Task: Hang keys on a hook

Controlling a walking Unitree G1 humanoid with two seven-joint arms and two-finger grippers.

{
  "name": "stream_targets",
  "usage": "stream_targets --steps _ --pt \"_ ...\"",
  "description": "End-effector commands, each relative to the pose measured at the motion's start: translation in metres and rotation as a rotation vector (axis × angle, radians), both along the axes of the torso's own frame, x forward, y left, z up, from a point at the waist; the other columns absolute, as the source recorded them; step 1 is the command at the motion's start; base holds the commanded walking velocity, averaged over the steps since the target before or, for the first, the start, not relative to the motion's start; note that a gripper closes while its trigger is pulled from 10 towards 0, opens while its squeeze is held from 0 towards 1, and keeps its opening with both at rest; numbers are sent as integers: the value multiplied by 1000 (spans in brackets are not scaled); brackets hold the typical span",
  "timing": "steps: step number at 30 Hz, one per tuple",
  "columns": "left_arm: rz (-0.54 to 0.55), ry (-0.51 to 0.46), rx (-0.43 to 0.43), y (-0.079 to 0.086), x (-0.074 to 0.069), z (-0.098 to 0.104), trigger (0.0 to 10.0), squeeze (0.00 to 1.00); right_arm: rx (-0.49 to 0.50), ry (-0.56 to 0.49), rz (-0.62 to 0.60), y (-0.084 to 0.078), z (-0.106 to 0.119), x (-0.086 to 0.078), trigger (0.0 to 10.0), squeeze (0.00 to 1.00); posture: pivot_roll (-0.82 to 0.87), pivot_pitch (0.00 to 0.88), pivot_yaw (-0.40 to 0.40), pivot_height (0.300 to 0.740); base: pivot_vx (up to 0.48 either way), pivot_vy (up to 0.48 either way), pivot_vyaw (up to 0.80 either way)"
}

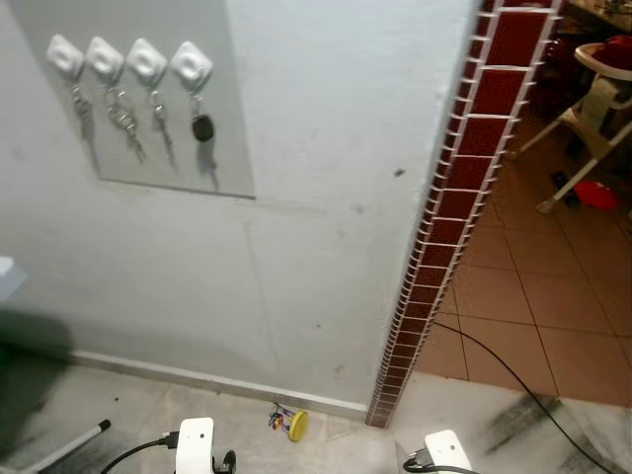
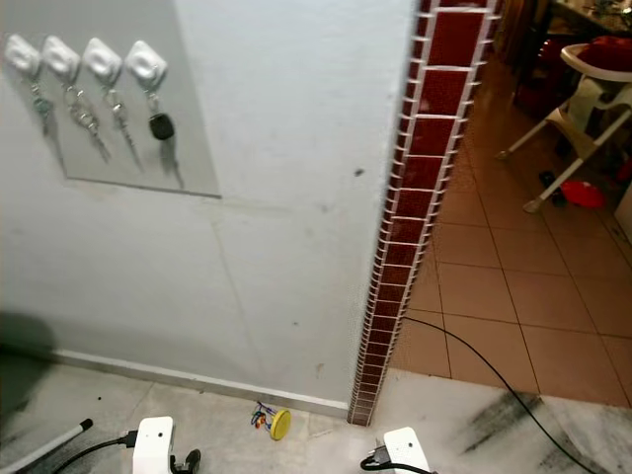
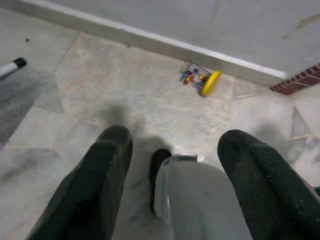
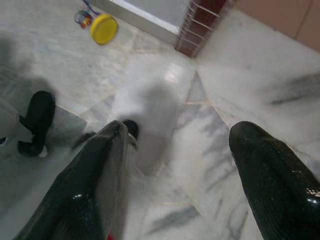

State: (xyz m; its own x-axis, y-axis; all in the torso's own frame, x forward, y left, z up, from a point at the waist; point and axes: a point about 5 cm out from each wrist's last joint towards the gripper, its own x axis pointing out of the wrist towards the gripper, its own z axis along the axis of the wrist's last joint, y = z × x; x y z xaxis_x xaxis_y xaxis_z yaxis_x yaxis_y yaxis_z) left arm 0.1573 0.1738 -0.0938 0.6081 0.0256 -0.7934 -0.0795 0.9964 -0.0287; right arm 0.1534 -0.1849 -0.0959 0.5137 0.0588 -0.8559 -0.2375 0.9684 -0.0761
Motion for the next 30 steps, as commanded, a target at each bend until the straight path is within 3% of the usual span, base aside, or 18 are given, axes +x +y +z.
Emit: stream_targets --steps 1,30 --pt "9 2 14 8 0 1 10000 0 15 -1 -2 5 0 3 10000 0 -102 0 1 740 0 0 0" --pt "2 15 22 9 0 0 10000 0 21 20 -52 5 -1 1 10000 0 -108 0 9 740 0 0 0"
